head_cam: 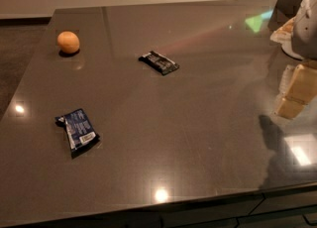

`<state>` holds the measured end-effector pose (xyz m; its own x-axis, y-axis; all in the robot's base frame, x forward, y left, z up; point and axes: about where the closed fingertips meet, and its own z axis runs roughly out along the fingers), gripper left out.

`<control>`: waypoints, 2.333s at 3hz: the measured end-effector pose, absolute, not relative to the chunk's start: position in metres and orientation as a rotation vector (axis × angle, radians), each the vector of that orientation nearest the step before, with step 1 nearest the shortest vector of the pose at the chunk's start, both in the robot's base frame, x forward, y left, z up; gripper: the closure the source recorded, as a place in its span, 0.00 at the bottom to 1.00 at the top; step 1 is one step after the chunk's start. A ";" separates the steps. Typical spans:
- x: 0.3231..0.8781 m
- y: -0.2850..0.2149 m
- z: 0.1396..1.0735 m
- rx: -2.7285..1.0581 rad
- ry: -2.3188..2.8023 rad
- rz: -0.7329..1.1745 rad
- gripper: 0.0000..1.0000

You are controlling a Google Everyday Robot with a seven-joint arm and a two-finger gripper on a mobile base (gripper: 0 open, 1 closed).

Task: Move orange near rxbar chocolate

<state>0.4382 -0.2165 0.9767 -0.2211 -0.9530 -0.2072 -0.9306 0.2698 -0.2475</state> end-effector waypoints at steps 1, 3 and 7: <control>0.438 -0.217 0.977 -1.724 2.230 -0.100 0.00; 0.475 -0.168 0.990 -1.653 2.122 -0.009 0.00; 0.634 -0.002 0.955 -1.371 2.038 0.230 0.00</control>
Offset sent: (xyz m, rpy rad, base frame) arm 0.0173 0.0306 0.0086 0.0979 -0.0074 0.0498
